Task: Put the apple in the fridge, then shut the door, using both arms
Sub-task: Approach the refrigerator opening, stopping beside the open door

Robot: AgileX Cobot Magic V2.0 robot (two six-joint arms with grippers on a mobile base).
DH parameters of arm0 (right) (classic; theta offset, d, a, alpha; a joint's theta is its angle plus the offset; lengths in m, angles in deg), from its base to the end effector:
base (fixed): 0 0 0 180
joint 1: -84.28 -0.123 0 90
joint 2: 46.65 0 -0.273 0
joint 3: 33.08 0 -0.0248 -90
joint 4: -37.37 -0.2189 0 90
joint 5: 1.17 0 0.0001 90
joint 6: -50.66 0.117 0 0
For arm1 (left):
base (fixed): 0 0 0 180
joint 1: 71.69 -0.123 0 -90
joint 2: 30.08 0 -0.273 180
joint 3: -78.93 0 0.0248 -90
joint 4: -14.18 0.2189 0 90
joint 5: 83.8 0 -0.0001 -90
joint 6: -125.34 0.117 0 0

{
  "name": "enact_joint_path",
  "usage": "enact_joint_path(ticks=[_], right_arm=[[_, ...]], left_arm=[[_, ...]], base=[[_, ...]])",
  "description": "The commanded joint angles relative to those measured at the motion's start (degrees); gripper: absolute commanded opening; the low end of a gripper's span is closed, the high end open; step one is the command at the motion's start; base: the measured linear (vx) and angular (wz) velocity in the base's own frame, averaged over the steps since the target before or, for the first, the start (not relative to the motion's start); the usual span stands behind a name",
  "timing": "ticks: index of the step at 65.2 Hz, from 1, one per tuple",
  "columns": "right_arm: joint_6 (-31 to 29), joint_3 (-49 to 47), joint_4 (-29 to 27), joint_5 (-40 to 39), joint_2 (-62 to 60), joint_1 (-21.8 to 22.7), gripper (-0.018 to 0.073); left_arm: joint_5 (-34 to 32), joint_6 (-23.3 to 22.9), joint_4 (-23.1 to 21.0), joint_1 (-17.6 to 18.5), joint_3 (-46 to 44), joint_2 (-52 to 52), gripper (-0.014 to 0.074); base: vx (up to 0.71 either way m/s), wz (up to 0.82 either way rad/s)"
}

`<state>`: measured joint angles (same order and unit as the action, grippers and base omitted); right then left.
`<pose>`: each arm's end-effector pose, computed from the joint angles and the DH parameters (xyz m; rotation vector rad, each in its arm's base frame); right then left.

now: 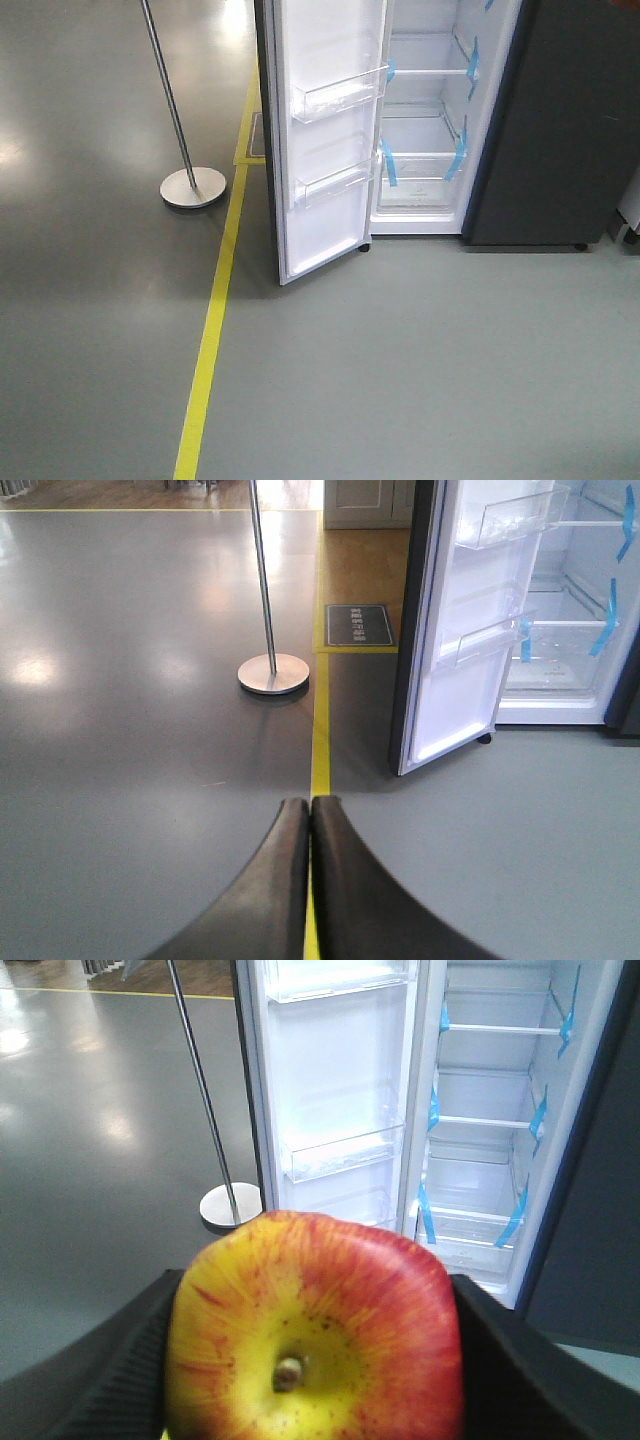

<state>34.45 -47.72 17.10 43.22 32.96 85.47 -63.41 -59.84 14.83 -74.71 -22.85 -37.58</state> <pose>0.2474 0.0232 0.4723 -0.1719 1.8642 0.1981 0.0580 0.0035 0.1671 -0.1253 1.8477 -0.0152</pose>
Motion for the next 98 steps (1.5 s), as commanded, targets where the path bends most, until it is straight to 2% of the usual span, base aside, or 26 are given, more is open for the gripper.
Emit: enact_joint_path(ticks=[1, 98], right_arm=[[-0.46, -1.72, -1.05, -4.76, -1.44, 0.2, 0.0158], [-0.46, -1.72, -1.05, -4.76, -1.44, 0.2, 0.0158]], left_arm=[[-3.94, -0.46, -0.02, 0.2, -0.97, 0.87, -0.0006], [-3.94, -0.46, -0.02, 0.2, -0.97, 0.87, -0.0006]], base=[[0.18, 0.01], [0.18, -0.01]])
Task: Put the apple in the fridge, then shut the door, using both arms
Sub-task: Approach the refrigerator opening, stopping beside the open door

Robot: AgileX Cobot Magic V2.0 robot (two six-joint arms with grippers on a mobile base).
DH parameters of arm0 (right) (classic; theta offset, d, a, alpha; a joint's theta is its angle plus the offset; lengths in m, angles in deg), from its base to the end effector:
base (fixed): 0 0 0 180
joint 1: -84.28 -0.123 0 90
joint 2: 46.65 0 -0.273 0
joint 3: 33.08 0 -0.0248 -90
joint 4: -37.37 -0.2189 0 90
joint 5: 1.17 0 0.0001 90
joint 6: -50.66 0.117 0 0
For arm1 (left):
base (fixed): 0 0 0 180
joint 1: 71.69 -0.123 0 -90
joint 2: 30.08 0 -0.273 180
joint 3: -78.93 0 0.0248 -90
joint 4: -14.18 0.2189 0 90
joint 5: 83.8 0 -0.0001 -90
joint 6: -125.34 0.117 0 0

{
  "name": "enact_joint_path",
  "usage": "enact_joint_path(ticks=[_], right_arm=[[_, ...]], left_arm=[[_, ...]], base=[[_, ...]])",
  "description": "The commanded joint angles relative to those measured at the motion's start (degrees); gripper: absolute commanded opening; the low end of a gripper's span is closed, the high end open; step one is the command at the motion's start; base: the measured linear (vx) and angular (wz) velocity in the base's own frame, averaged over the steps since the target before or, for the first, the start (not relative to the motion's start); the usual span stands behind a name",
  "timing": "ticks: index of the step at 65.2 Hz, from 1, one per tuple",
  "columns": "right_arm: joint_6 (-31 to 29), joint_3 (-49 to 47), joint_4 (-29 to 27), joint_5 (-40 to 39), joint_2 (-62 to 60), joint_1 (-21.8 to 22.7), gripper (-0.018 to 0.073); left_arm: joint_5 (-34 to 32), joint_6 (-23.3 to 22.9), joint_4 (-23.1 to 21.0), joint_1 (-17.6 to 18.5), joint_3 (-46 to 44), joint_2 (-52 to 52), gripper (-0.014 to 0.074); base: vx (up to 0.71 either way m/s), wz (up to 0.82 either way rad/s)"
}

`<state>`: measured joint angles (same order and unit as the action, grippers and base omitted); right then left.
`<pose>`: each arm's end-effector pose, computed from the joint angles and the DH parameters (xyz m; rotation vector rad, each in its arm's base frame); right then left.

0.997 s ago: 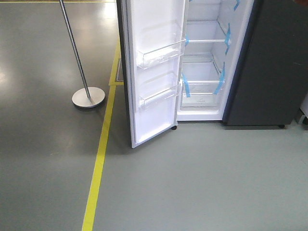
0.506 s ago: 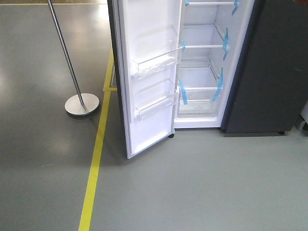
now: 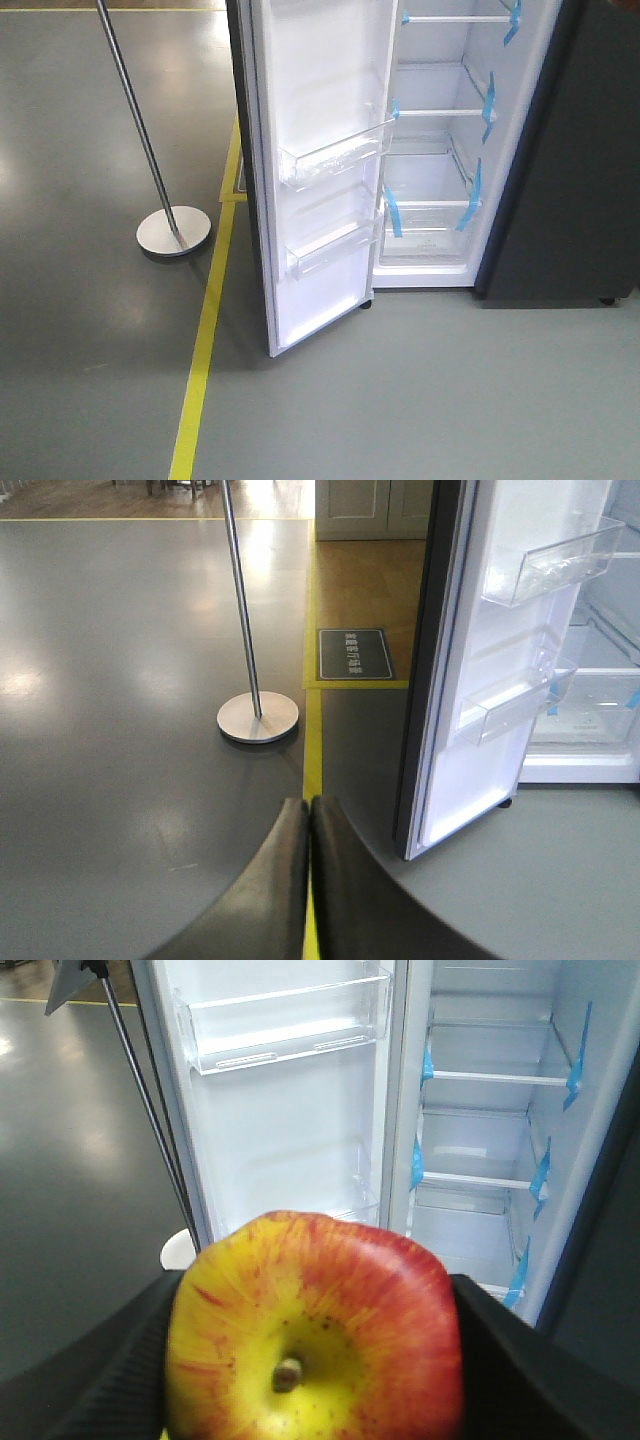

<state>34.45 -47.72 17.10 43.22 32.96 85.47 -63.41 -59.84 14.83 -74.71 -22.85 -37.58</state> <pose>0.2474 0.0232 0.4723 -0.1719 1.8642 0.1981 0.0580 0.0035 0.1671 -0.1253 1.8477 -0.0152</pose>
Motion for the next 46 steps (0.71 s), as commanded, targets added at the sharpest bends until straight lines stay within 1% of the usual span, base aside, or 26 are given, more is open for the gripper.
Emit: enact_joint_path(ticks=[1, 46], right_arm=[[-0.46, -1.72, -1.05, -4.76, -1.44, 0.2, 0.0158], [-0.46, -1.72, -1.05, -4.76, -1.44, 0.2, 0.0158]], left_arm=[[-3.94, -0.46, -0.02, 0.2, -0.97, 0.87, -0.0006], [-3.94, -0.46, -0.02, 0.2, -0.97, 0.87, -0.0006]], base=[[0.19, 0.05], [0.17, 0.03]])
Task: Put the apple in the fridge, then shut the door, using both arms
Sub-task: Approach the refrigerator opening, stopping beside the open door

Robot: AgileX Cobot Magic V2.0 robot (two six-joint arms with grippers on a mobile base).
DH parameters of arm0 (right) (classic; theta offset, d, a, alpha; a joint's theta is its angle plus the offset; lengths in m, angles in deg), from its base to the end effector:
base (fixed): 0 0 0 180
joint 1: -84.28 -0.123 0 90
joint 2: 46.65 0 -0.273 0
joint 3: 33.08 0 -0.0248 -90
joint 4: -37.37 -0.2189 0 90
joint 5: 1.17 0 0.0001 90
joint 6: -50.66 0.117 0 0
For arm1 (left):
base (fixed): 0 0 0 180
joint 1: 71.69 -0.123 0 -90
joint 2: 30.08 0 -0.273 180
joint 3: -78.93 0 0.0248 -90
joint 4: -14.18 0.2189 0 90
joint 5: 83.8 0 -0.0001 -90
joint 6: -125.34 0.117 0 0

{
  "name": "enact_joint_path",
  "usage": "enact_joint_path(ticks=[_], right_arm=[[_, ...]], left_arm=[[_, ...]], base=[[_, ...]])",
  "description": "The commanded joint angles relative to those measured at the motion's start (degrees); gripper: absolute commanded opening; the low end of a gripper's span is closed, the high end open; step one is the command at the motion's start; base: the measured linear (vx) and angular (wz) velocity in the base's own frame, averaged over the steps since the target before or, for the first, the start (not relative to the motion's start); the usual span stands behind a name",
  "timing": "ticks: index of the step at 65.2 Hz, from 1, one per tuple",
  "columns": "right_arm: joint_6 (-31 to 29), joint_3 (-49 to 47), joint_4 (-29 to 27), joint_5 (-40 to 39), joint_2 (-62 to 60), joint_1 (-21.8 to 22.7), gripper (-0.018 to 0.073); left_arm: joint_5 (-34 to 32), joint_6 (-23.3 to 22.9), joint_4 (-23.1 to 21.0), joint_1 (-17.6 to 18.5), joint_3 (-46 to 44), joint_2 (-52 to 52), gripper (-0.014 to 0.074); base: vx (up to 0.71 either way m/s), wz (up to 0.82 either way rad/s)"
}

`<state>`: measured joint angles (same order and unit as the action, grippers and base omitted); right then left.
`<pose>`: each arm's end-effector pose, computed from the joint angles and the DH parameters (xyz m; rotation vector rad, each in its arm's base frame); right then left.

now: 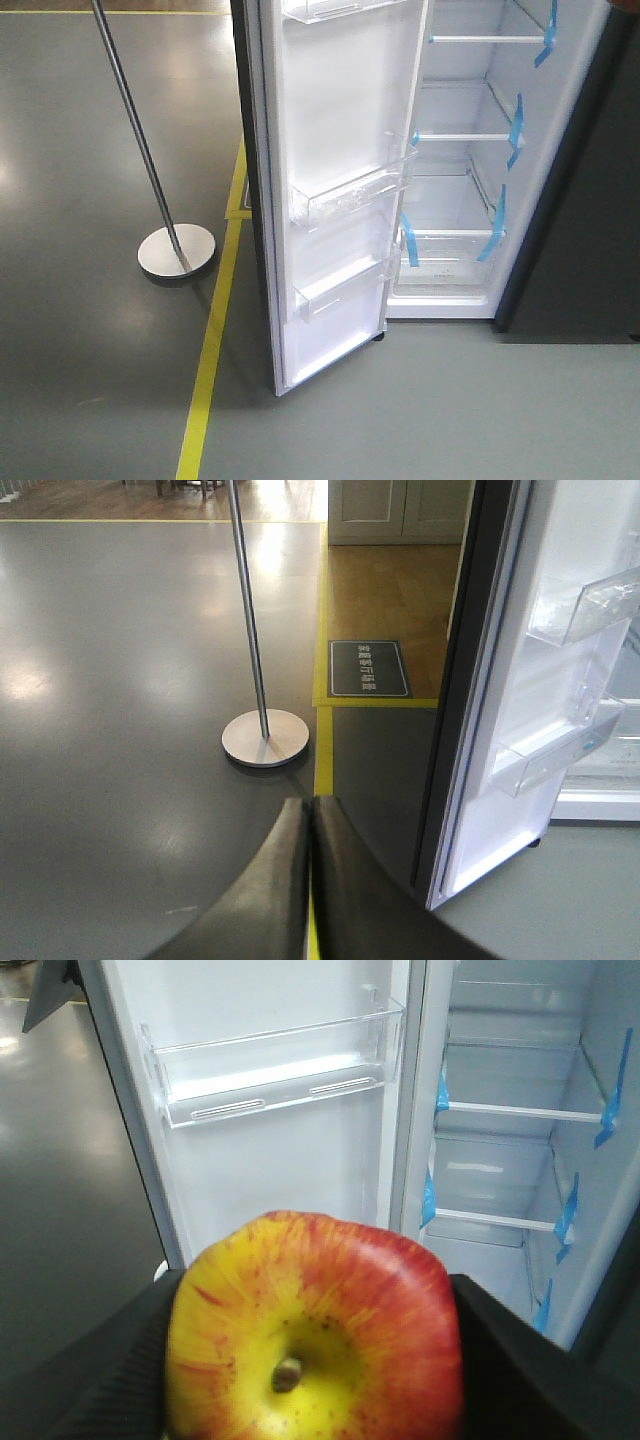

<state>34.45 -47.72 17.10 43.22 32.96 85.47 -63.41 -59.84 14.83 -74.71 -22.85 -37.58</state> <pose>0.2474 0.0232 0.4723 -0.1719 1.8642 0.1981 0.0580 0.0035 0.1671 -0.1253 1.8477 -0.0152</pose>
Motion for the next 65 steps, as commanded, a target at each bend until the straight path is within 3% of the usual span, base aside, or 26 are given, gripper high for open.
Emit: enact_joint_path(ticks=[1, 65], right_arm=[[-0.46, -1.72, -1.05, -4.76, -1.44, 0.2, 0.0158], [-0.46, -1.72, -1.05, -4.76, -1.44, 0.2, 0.0158]], left_arm=[[-3.94, -0.46, -0.02, 0.2, -0.97, 0.87, -0.0006], [-3.94, -0.46, -0.02, 0.2, -0.97, 0.87, -0.0006]], base=[[0.14, 0.01], [0.14, -0.01]])
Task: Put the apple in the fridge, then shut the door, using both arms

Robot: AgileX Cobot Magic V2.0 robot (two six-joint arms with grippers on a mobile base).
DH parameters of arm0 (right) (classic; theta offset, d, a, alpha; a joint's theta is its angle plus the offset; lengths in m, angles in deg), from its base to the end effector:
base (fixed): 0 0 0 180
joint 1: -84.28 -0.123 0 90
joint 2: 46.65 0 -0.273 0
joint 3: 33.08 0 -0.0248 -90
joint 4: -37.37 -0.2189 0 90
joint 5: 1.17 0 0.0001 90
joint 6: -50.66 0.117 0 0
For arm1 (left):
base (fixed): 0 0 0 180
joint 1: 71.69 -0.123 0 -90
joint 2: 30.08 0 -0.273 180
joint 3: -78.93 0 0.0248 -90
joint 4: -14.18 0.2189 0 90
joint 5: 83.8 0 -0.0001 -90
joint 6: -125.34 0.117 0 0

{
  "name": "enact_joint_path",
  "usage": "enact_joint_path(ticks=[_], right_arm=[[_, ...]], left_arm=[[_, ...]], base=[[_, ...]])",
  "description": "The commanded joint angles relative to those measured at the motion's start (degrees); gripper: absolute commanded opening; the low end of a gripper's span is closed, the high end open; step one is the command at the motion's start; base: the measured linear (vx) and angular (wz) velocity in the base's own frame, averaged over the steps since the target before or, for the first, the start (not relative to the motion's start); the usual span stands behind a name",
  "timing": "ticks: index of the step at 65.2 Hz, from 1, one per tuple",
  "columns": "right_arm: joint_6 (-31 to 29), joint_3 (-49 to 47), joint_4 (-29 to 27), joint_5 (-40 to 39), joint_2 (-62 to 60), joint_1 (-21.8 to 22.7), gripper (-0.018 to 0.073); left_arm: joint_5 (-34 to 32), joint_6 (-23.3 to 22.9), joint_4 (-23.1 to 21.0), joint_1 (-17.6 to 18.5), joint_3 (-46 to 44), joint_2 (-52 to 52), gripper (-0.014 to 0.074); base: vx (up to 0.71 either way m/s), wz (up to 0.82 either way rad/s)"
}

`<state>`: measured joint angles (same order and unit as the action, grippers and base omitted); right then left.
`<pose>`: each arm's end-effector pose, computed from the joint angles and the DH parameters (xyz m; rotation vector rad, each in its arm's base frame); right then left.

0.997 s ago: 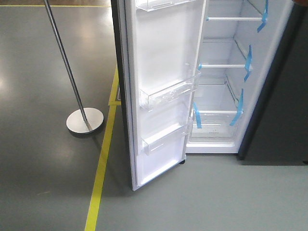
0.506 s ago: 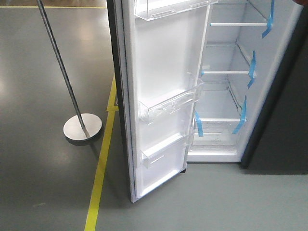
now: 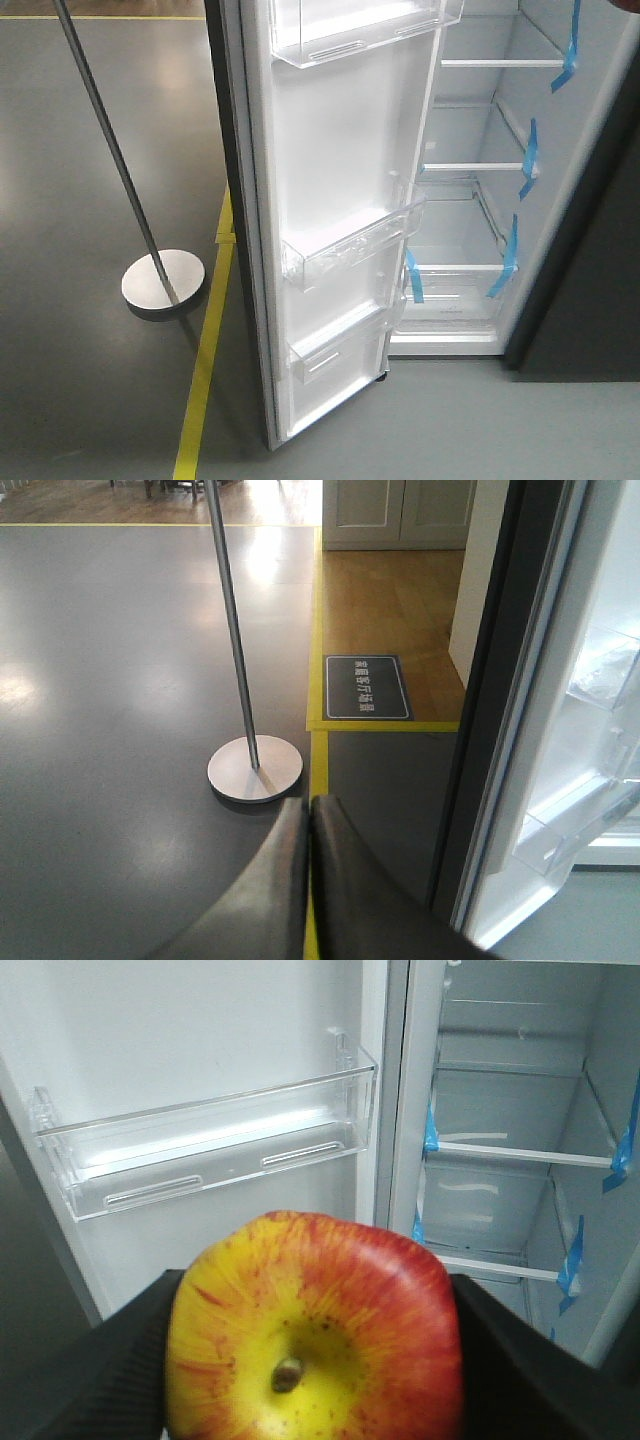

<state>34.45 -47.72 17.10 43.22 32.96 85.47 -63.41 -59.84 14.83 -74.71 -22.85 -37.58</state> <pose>0.2474 0.0232 0.4723 -0.1719 1.8642 0.1981 0.0580 0.0035 0.1671 -0.1253 1.8477 -0.0152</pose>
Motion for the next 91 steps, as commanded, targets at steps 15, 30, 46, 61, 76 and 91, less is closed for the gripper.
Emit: enact_joint_path(ticks=[15, 30, 46, 61, 76, 91], right_arm=[[-0.46, -1.72, -1.05, -4.76, -1.44, 0.2, 0.0158], [-0.46, -1.72, -1.05, -4.76, -1.44, 0.2, 0.0158], [-0.46, -1.72, -1.05, -4.76, -1.44, 0.2, 0.0158], [-0.46, -1.72, -1.05, -4.76, -1.44, 0.2, 0.0158], [-0.46, -1.72, -1.05, -4.76, -1.44, 0.2, 0.0158], [-0.46, -1.72, -1.05, -4.76, -1.44, 0.2, 0.0158]], left_arm=[[-3.94, -0.46, -0.02, 0.2, -0.97, 0.87, -0.0006], [-3.94, -0.46, -0.02, 0.2, -0.97, 0.87, -0.0006], [-3.94, -0.46, -0.02, 0.2, -0.97, 0.87, -0.0006], [-3.94, -0.46, -0.02, 0.2, -0.97, 0.87, -0.0006], [-3.94, -0.46, -0.02, 0.2, -0.97, 0.87, -0.0006], [-3.94, -0.46, -0.02, 0.2, -0.97, 0.87, -0.0006]], base=[[0.14, -0.02], [0.12, -0.03], [0.1, -0.02], [0.1, 0.01], [0.1, 0.03], [0.1, 0.03]])
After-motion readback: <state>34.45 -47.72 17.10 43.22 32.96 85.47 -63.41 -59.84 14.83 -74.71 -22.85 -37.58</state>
